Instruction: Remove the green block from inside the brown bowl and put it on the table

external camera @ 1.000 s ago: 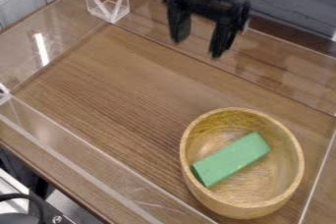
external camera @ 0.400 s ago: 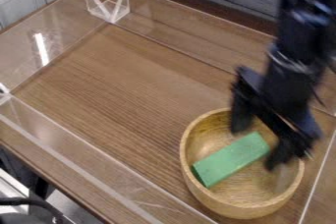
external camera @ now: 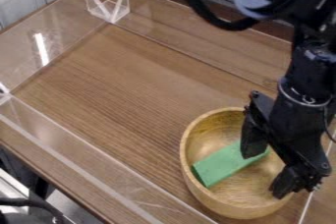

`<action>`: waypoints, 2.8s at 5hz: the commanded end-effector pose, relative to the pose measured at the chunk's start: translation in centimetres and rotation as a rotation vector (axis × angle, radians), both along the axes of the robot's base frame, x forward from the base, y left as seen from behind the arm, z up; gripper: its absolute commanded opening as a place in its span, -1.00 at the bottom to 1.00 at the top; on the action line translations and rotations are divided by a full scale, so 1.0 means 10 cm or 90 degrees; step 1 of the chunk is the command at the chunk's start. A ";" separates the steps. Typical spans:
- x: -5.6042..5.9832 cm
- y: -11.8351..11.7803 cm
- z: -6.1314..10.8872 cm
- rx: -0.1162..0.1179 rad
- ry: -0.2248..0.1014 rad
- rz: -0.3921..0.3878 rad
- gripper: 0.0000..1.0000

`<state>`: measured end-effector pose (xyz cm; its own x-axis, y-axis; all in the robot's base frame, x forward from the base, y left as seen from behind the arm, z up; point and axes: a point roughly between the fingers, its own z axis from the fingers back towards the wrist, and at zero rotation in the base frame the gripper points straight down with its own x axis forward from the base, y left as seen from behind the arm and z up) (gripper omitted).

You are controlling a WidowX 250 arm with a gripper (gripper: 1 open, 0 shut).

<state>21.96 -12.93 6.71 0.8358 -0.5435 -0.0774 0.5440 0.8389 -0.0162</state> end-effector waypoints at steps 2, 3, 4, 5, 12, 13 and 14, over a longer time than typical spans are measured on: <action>0.05 0.12 0.08 -0.031 -0.034 -0.011 1.00; 0.06 0.17 0.09 -0.040 -0.037 -0.007 1.00; 0.08 0.22 0.12 -0.048 -0.041 0.001 1.00; 0.10 0.27 0.12 -0.055 -0.046 0.005 1.00; 0.21 0.29 -0.04 -0.079 -0.072 -0.013 1.00; 0.23 0.29 -0.06 -0.082 -0.071 -0.012 1.00; 0.25 0.29 -0.07 -0.085 -0.071 -0.010 1.00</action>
